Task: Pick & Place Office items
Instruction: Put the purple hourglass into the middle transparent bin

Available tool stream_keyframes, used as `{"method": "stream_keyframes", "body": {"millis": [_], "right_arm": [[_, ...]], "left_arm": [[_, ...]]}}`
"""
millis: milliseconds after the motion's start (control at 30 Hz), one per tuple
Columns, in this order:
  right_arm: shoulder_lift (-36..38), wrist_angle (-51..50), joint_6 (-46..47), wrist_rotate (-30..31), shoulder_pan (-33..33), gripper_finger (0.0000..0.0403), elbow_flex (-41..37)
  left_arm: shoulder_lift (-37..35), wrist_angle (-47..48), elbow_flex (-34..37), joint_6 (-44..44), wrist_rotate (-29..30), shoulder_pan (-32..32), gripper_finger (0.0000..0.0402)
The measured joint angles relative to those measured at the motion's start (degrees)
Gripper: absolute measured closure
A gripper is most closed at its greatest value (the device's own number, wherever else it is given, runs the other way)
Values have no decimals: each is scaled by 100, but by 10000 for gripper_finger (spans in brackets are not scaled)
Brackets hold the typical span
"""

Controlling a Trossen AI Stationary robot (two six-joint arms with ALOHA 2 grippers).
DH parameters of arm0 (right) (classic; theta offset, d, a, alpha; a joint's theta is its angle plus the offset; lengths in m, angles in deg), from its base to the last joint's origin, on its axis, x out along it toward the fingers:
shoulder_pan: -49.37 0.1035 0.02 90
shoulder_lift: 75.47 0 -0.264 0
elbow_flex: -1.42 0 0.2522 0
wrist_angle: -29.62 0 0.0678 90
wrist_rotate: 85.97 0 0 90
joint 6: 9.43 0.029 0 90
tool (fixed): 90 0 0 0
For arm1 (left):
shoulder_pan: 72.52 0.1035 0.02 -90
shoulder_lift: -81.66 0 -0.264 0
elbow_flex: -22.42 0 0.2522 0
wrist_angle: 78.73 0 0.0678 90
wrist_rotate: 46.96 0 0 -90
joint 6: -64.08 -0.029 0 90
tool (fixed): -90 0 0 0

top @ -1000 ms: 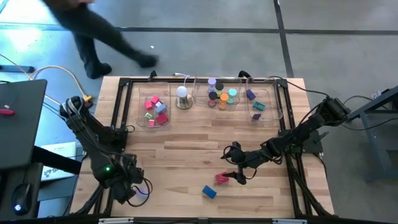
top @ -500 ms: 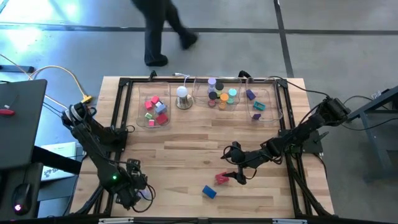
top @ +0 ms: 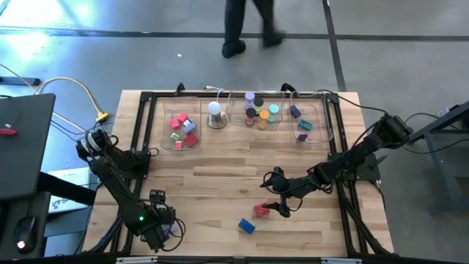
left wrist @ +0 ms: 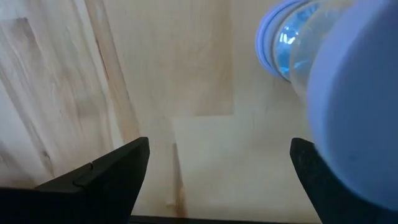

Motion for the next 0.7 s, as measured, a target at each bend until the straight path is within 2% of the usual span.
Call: {"method": "stream_keyframes", "body": {"millis": [233, 467, 700], "right_arm": [[0, 2, 0, 0, 0, 30, 0], [0, 2, 0, 0, -2, 30, 0], [0, 2, 0, 1, 0, 30, 0]], "left_arm": [[16, -266, 0, 270, 43, -1, 21], [16, -551, 0, 226, 556, -28, 21], [16, -659, 0, 137, 698, -28, 21]]}}
